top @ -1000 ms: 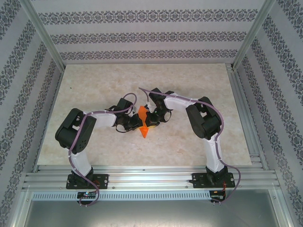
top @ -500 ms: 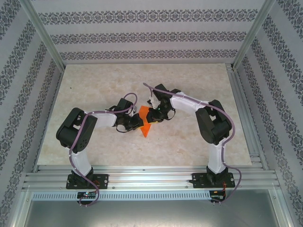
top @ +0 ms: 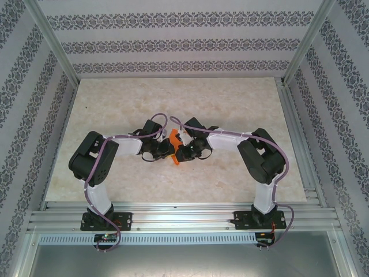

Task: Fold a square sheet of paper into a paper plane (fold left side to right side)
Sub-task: Third fold the triangle at the center of the table.

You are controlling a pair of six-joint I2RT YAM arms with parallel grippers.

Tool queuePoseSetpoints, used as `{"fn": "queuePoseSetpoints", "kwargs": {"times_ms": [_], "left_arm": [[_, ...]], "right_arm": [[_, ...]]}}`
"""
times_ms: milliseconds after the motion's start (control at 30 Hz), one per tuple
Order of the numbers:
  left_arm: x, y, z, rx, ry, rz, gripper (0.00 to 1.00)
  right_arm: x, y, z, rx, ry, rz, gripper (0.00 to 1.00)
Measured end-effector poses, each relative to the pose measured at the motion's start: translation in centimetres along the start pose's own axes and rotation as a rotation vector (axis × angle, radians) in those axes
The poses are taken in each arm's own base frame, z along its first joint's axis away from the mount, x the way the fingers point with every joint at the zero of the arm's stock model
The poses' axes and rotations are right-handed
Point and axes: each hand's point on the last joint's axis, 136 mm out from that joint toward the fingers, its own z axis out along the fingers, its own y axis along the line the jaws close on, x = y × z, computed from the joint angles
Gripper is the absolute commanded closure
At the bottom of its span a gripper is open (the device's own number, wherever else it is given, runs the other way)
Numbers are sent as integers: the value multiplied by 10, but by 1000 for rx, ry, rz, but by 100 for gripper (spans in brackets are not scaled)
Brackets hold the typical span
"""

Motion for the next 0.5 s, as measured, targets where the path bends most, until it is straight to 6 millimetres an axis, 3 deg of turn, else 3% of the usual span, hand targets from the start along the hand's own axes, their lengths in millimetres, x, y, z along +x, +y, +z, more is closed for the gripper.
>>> {"fn": "queuePoseSetpoints", "kwargs": {"times_ms": [167,500], "left_arm": [[0,0,0,0,0,0,92],[-1,-1,0,-1,0,0,92]], "right_arm": [[0,11,-1,-12,-51,-78,89],[5,5,-16,55,-78,-159,86]]}}
